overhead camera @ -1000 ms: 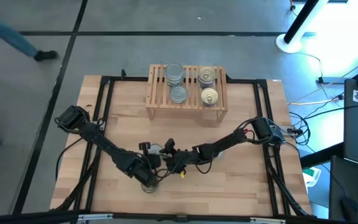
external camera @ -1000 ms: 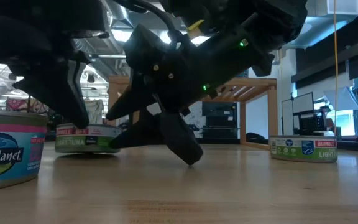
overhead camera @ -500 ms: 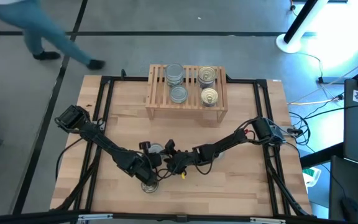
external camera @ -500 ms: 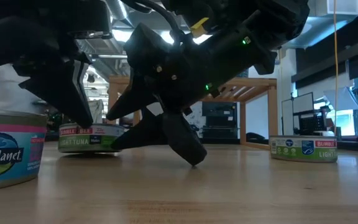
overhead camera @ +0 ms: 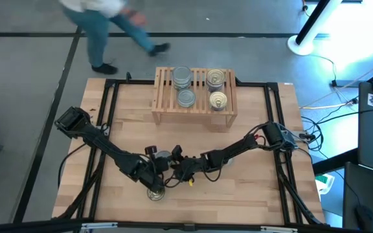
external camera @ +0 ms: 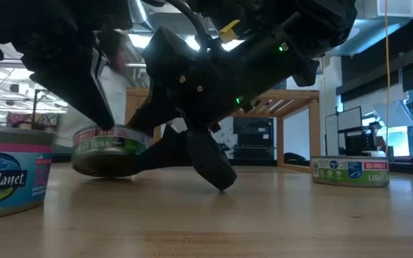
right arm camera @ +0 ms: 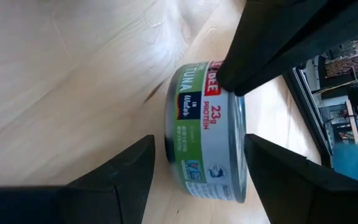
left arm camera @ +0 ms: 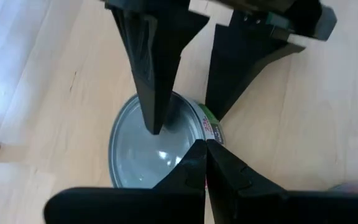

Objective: Stack canned seafood by type on shelf
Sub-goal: Stack the green white tuna can on top of the green white tuna can on the shelf

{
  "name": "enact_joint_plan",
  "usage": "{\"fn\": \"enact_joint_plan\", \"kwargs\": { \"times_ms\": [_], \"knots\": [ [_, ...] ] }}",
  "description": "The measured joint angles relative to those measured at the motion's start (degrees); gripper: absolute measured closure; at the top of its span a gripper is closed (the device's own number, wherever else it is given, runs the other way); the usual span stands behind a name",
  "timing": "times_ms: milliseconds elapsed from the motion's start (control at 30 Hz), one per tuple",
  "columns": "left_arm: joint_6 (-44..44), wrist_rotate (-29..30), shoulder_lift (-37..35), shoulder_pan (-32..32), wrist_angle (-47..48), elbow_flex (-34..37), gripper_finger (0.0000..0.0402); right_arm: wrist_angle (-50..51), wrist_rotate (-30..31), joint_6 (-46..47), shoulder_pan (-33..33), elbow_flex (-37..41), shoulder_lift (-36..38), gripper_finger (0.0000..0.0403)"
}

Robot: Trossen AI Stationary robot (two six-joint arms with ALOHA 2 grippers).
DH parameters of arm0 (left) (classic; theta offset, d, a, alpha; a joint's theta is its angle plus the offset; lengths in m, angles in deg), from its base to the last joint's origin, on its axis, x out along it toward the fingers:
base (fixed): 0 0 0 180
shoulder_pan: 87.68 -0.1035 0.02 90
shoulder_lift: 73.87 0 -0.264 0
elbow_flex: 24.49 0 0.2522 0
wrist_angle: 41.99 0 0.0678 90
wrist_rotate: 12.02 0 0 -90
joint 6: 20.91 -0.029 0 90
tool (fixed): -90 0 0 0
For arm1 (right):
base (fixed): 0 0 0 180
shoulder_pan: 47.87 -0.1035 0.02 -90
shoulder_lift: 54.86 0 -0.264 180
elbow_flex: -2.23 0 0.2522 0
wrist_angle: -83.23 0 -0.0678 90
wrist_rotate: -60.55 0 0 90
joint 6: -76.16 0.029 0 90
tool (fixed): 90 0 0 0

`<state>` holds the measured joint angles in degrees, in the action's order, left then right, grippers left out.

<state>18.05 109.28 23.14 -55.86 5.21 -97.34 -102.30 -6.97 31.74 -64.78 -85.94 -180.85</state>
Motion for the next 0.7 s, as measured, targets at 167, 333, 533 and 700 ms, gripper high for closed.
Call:
{"fn": "enact_joint_plan", "kwargs": {
  "times_ms": [167, 333, 533, 700],
  "knots": [
    [-0.03, -0.02, -0.17, 0.00, -1.88, 0.00, 0.0401, -0.15, 0.05, 0.02, 0.00, 0.02, -0.04, 0.0155],
    [-0.79, -0.01, -0.17, 0.00, -3.32, 0.00, 0.0401, -0.20, 1.23, 0.07, 0.00, 0.02, -0.04, 0.0160],
    [-0.89, 0.31, -0.23, 0.00, -2.75, 0.00, 0.0401, 0.04, 1.95, 1.59, 0.00, 0.07, -0.04, 0.0223],
    [-0.02, 1.20, -0.50, 0.00, -2.36, -0.13, 0.0401, 0.04, 2.08, 1.95, -0.11, 0.11, -0.04, 0.0265]
  ]
}}
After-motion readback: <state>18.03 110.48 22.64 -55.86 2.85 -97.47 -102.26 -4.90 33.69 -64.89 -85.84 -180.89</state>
